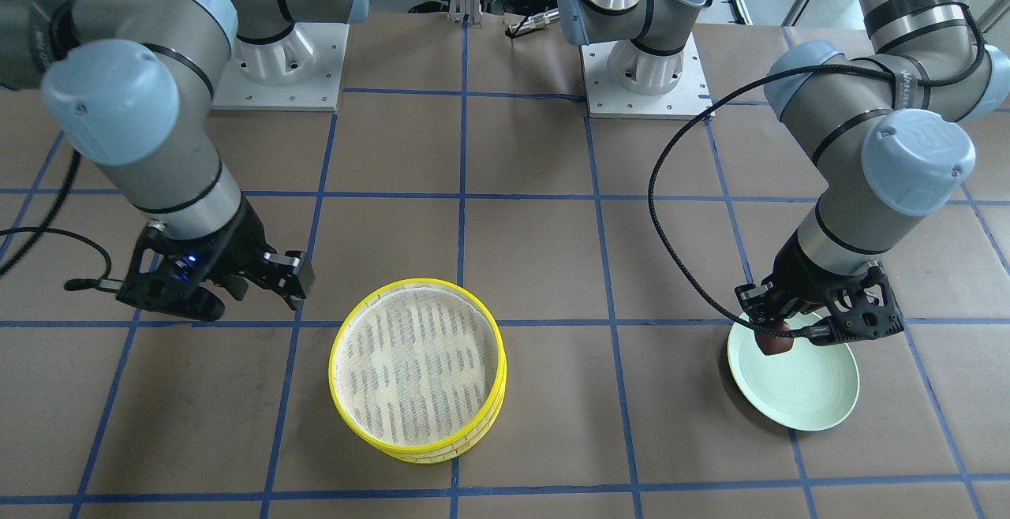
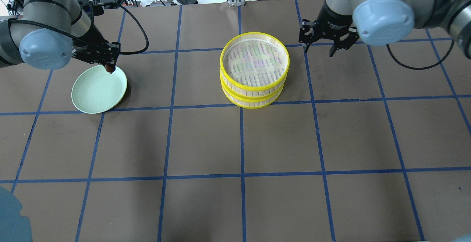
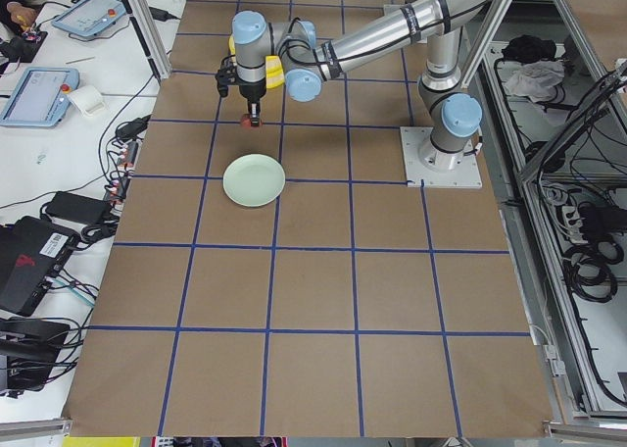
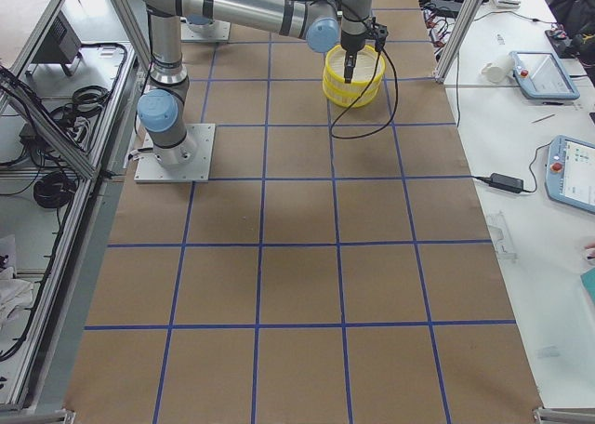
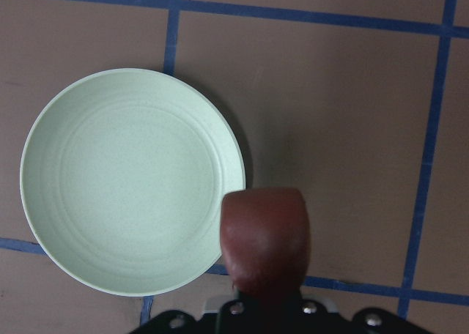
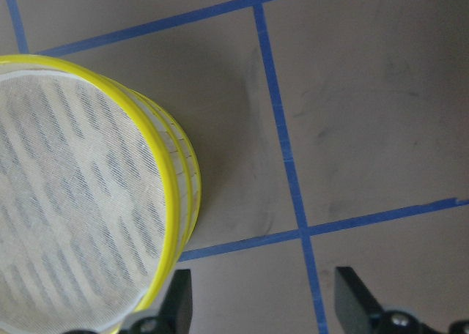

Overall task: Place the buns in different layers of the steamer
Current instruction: 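Carry the brown bun with the left gripper over the top tier and lower it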

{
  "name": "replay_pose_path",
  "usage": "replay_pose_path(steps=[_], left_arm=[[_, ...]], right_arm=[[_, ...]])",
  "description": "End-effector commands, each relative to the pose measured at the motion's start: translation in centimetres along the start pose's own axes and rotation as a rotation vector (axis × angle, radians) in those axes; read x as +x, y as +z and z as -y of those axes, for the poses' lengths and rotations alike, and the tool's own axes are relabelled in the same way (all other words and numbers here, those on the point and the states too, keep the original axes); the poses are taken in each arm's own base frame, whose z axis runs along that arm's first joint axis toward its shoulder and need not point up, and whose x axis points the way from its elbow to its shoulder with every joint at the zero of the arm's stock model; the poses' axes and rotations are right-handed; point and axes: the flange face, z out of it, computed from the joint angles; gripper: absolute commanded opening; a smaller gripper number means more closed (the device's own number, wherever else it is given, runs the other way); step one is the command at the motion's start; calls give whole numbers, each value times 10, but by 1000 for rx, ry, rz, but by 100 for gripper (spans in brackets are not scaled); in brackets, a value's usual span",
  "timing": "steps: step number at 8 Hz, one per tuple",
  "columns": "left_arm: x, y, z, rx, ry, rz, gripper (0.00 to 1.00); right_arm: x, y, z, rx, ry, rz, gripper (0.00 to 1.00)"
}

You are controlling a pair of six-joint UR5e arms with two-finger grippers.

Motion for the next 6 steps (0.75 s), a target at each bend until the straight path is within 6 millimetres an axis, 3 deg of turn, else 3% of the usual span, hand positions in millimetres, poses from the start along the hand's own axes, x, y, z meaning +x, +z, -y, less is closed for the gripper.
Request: replay_pose_path(steps=[1,2,4,6], left_arm=[[51,-22,-2,43,-37,-18,0],[98,-41,-6,79,-36,-34,0],[172,-78,-19,132,-4,-154,0],[242,-78,-47,143,86,-210,0]], right_arm=[[66,-73,-8,-2,-90,-58,73],[69,-102,-9,13,-95,-60,73],[68,-119,-15,33,-96,-56,74],[67,-118,-15,33,-96,-54,74]])
